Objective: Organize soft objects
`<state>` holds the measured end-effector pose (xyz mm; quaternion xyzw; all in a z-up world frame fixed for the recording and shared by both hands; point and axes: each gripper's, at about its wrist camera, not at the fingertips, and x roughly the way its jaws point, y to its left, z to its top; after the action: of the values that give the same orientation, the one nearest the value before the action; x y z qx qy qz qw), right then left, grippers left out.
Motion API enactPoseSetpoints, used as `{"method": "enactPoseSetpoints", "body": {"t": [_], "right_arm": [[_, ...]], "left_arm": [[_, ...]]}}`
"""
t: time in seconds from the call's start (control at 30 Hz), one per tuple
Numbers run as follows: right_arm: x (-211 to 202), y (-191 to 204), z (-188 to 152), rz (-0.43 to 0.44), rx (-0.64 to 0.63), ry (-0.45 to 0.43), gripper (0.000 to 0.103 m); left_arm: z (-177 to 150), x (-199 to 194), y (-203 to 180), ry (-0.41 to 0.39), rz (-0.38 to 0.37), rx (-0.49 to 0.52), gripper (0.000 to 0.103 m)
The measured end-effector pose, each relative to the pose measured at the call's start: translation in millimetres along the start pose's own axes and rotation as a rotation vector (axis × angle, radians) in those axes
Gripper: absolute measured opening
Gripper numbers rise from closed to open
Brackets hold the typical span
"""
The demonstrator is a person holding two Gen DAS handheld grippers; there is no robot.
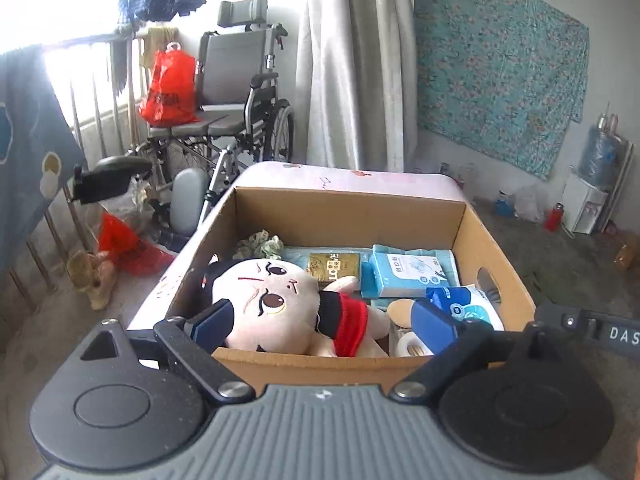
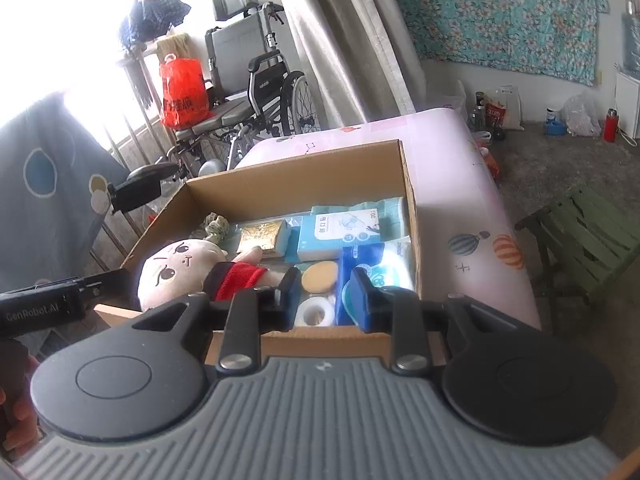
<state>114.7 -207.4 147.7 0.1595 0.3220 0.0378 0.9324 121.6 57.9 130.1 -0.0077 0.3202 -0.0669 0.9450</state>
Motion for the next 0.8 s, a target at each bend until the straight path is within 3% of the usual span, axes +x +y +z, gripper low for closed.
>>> {"method": "enactPoseSetpoints", "body": {"t": [0.07, 0.13, 0.2, 0.8], "right_arm": [[-5, -3, -10, -0.009, 0.054, -0.001, 0.027], [-6, 0, -14, 0.017, 0.042, 0.019, 0.027], [-12, 3, -17, -0.013, 0.040, 0.000, 0.027], [-24, 10, -23, 0.000, 0.024, 0.004, 0.033]], "left_arm": [[-2, -5, -9, -0.024, 0.038, 0.031, 0.100], [-5, -7, -15, -0.025, 0.006, 0.050, 0.100], [-9, -8, -18, -0.017, -0.016, 0.045, 0.100], [-19, -19, -20, -0.056, -0.021, 0.019, 0.101]]}}
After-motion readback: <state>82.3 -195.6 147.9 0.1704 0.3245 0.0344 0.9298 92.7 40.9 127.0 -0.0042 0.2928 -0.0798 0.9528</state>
